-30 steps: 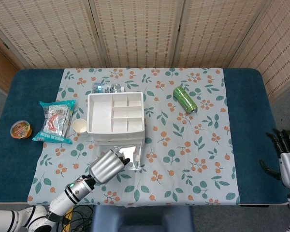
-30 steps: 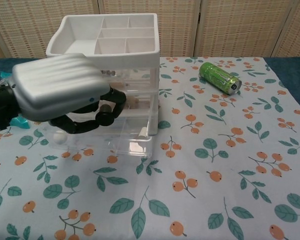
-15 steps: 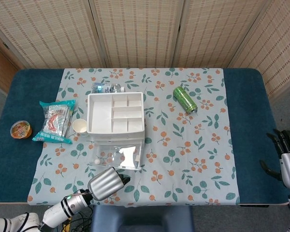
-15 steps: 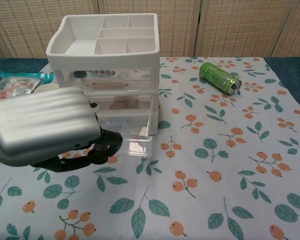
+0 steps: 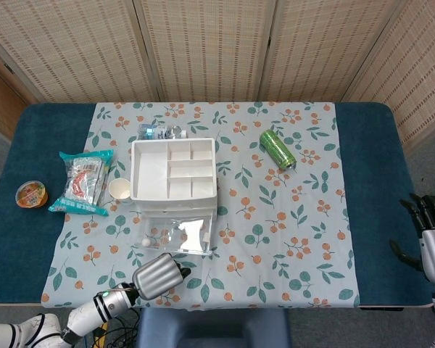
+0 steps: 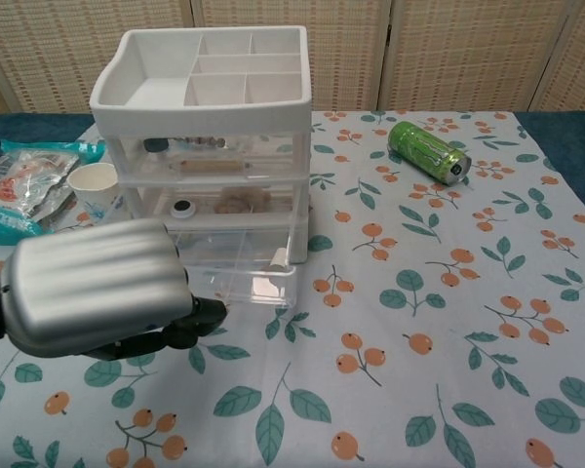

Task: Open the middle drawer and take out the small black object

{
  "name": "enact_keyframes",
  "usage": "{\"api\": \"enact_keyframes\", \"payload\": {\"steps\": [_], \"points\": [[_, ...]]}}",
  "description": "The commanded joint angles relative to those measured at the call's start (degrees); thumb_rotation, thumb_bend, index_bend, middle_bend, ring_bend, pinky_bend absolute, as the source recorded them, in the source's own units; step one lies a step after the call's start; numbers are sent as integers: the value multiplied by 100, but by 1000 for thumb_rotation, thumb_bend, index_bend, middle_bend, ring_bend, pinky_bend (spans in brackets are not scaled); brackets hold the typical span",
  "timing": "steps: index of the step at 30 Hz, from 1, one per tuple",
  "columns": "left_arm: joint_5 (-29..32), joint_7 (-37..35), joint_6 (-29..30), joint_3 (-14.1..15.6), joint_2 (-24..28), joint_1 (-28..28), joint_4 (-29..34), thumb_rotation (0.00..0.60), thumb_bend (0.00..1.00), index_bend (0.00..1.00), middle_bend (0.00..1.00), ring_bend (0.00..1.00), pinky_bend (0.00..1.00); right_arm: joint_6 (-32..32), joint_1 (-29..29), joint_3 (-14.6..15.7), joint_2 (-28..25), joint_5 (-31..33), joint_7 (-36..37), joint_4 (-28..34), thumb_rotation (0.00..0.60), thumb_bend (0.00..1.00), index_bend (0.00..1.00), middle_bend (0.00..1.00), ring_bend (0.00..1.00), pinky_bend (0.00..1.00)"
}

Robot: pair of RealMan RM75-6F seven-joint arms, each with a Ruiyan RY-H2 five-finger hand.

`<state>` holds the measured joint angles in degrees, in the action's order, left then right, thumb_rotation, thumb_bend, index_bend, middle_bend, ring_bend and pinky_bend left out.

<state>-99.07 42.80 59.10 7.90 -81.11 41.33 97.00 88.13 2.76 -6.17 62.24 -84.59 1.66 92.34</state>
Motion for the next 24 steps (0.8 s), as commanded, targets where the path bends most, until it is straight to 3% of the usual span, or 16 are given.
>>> {"api": "enact_keyframes", "payload": {"steps": [1,13,24], "points": [[15,34,-49,-65,-91,-32,-136,600,362,434,1000,1000,1000,-5,5,-1,4,-2,-2,0,600,289,119,79,56,71],[45,37,-155,-193,-157,-93,-226,600,288,369,1000,1000,1000,-5,2,-8,-9,16,-14,11,600,289,118,79,58,71],[-242,-866,464,-330,277,-230,277,600,288,386,1000,1000,1000,-10,13,-17,4,16,4,-11,600,289,119,79,58,71]]}}
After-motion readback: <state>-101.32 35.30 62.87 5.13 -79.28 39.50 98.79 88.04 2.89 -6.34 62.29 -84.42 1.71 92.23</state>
